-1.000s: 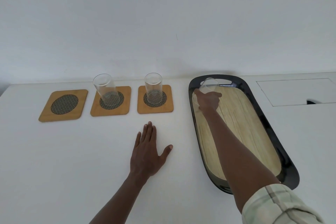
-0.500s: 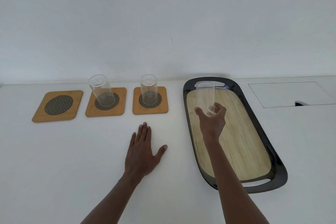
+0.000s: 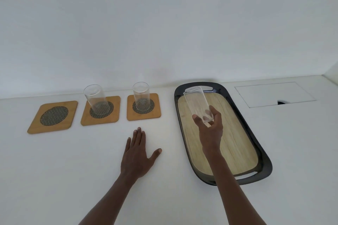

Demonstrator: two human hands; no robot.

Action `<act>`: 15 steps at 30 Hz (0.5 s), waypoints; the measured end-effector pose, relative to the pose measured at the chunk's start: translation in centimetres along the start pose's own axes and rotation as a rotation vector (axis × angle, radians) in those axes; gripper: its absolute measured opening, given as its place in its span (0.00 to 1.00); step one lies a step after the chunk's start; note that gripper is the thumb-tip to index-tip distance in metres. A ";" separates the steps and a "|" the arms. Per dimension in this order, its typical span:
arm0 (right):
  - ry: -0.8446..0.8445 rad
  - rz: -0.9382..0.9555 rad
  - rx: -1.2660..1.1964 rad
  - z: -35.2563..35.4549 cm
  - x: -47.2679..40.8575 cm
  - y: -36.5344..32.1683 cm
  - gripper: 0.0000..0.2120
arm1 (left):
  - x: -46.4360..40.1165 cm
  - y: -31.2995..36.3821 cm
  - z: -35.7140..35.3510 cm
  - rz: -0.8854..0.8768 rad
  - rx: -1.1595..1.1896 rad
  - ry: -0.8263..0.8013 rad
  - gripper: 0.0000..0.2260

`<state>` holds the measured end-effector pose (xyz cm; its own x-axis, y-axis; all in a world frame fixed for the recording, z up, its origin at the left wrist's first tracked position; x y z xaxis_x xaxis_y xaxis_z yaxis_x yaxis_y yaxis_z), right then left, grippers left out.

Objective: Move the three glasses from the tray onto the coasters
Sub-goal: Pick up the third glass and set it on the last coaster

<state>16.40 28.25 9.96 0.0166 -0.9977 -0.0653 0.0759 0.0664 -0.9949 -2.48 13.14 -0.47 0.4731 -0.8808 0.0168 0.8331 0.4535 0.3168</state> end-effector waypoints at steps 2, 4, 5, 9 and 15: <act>-0.006 0.022 -0.010 0.6 0.0 -0.5 0.29 | 0.1 -0.1 0.1 -0.014 0.000 -0.019 0.48; -0.010 0.045 -0.006 1.3 -0.1 -0.9 0.28 | 0.3 -0.2 0.2 -0.036 -0.006 -0.030 0.48; -0.012 0.055 -0.002 1.6 -0.1 -1.0 0.28 | 0.5 -0.3 0.2 -0.046 -0.007 -0.032 0.48; -0.035 0.084 0.004 2.4 0.1 -1.5 0.28 | 1.6 -0.8 0.2 -0.063 -0.023 -0.027 0.46; -0.050 0.136 0.033 3.0 1.3 -2.1 0.29 | 3.5 -1.2 0.3 -0.053 -0.017 -0.031 0.45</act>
<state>19.28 26.88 12.18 0.0782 -0.9778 -0.1945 0.1027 0.2020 -0.9740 -1.97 9.49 -0.48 0.4189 -0.9075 0.0301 0.8619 0.4078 0.3014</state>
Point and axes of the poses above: each hand's wrist, its own x-axis away from the middle knuckle, its own z-axis out of the back of the hand, y = z × x, the point moved 1 cm from there along -x, towards the middle knuckle
